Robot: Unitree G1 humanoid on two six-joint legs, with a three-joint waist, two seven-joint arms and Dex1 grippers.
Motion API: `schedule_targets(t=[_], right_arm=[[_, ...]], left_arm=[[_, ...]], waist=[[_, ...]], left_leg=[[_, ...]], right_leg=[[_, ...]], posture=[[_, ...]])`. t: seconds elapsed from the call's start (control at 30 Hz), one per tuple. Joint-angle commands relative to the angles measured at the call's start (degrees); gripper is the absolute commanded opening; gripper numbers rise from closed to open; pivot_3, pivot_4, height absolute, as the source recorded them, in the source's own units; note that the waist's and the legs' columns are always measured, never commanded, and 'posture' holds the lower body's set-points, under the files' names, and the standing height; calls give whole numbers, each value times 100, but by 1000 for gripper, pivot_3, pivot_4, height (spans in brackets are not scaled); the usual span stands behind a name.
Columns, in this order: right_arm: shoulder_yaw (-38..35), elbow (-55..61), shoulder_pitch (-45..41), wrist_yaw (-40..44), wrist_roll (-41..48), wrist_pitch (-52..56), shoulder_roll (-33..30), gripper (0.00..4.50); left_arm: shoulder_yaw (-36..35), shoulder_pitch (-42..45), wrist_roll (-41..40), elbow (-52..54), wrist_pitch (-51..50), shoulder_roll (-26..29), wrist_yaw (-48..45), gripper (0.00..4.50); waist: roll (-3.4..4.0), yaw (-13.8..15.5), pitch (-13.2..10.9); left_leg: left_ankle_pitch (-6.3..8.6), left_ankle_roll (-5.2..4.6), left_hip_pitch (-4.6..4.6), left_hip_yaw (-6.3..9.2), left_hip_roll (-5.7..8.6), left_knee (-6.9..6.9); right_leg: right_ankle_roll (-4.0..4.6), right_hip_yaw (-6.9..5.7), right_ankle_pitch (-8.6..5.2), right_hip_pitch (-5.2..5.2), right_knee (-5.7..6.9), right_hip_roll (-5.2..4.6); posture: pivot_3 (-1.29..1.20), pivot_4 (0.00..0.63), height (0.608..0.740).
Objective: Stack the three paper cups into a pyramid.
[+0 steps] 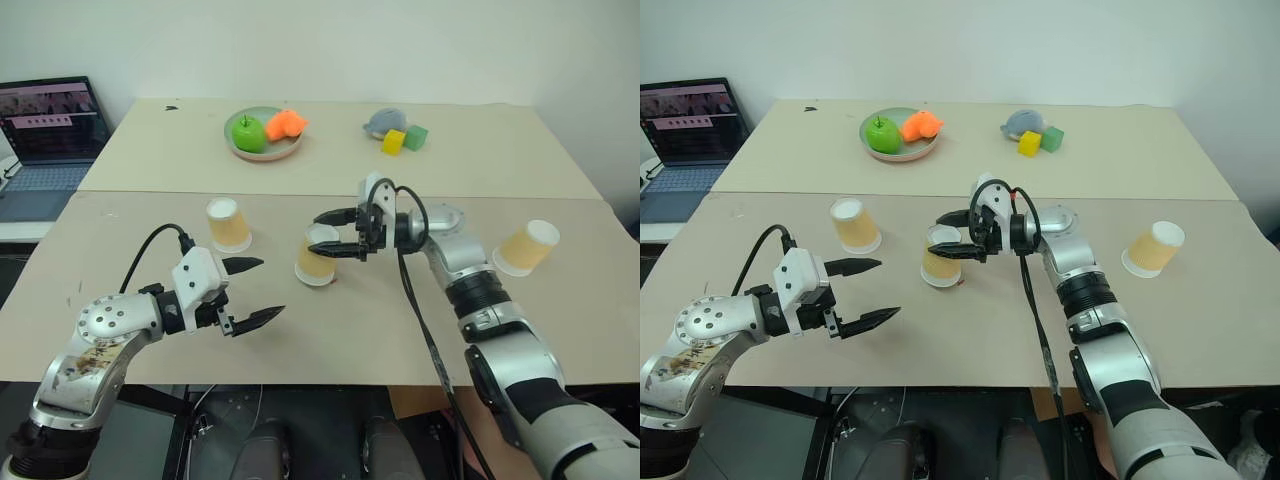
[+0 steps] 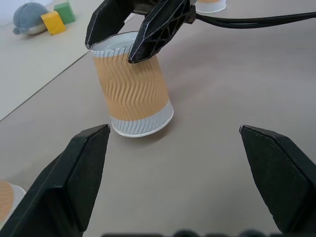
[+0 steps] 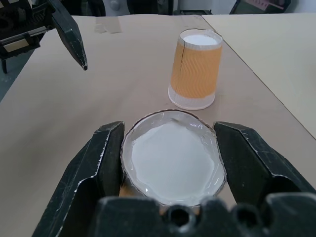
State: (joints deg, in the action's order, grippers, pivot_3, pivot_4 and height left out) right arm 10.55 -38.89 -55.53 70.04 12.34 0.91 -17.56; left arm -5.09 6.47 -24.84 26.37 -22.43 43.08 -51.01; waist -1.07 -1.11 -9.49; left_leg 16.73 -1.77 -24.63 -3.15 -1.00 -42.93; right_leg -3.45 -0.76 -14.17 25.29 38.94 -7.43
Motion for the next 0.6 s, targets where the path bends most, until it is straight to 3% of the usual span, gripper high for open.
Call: schedule_targets(t=[0.03,0.13,0.33,0.6], right_arm=[[-252,-209,-194,-125,-5,-346,82,3672],[-264,-290,-203,-229,-95,-431,74,4471],[-488,179,-12,-400,34,-62,-188,4471],[-1552,2074,289,-86,1664,2907,-1381,4471]], left_arm=[[-68,63,-67,171,32,-22,57,4483],[-23,122,-63,119,60,-47,49,4483],[181,357,-12,-57,133,-133,-42,4483],[523,772,-23,-420,200,-291,-296,4483]], waist=[[0,-2,0],[0,-1,0],[0,18,0],[-1,48,-1]], left_leg=[[0,0,0,0,0,0],[0,0,-1,0,0,0],[-1,2,-1,0,1,-1],[1,-2,-8,2,0,-1]], right_leg=[[0,0,0,0,0,0],[0,0,0,1,0,0],[0,-1,0,0,1,0],[0,-3,0,0,0,0]], posture=[[0,150,678],[0,150,678],[0,150,678],[0,150,678]])
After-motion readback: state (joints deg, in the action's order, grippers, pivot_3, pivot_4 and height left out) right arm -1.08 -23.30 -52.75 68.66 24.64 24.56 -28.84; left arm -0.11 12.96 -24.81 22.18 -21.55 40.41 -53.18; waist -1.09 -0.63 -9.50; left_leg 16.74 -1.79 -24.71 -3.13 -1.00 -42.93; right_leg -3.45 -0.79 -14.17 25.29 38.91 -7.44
